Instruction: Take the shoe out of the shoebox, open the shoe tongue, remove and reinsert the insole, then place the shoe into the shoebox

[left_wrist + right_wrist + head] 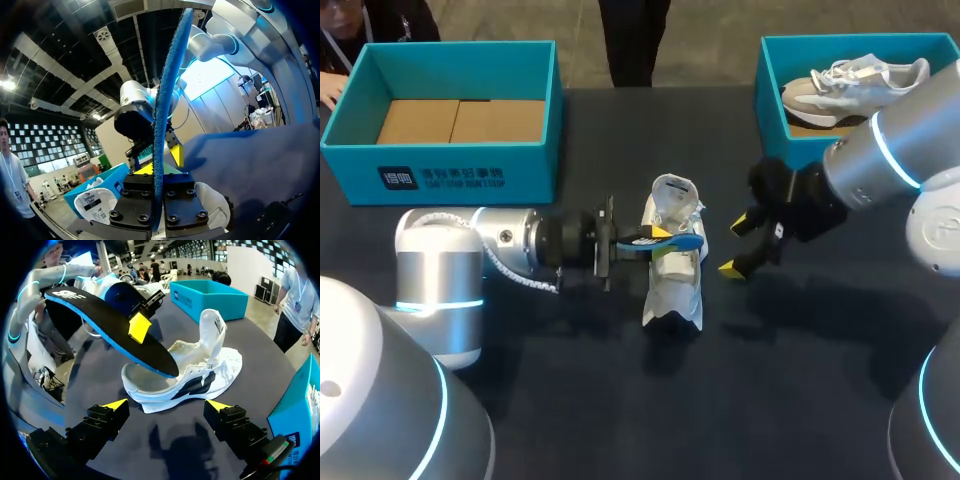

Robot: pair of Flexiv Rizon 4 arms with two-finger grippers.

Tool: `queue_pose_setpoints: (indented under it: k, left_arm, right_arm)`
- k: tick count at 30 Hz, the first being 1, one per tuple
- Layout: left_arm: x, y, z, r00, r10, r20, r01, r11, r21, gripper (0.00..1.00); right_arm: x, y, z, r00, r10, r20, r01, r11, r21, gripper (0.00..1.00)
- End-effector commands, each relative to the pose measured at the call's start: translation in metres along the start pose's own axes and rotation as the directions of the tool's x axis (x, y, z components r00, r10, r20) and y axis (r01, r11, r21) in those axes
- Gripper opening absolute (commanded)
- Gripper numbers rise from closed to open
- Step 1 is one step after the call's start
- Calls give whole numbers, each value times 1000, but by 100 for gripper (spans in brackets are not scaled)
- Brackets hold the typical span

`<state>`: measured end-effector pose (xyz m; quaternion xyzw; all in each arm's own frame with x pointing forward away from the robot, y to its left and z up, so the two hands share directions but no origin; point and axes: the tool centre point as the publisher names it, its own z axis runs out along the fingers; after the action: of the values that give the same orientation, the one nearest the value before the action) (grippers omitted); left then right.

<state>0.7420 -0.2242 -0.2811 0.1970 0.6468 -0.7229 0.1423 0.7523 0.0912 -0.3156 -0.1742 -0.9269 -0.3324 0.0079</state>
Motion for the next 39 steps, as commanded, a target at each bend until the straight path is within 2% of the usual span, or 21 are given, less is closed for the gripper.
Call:
queue_pose_setpoints:
  k: [1, 6, 13, 20, 28, 33, 39]
  left_arm:
    - [4, 0, 3, 1000, 0, 3, 0, 1000, -8, 0]
    - [7, 2, 4, 1000, 4, 7, -3, 1000, -25, 0]
    - [8, 7, 1, 1000, 17, 12, -17, 999, -31, 0]
    - [7, 12, 3, 999, 23, 22, -23, 999, -35, 0]
    - [8, 20, 3, 1000, 22, 21, -21, 998, -52, 0]
    - [7, 24, 5, 1000, 20, 17, -19, 998, -60, 0]
    - [6, 29, 6, 1000, 12, 13, -11, 997, -70, 0]
  right_arm:
    - [0, 1, 1, 1000, 1, 1, -1, 1000, 1, 100]
    - [0, 1, 1, 1000, 1, 1, -1, 1000, 1, 100]
    - [1, -17, 2, 996, -82, 28, 82, 997, 17, 100]
    - [-4, -24, 6, 994, -106, 31, 105, 994, 38, 100]
    - [-9, -13, 17, 988, -149, 31, 148, 989, 13, 100]
    - [-8, -4, 18, 985, -166, 42, 165, 986, 27, 100]
    - [-4, 5, 17, 980, -189, 67, 183, 980, 81, 100]
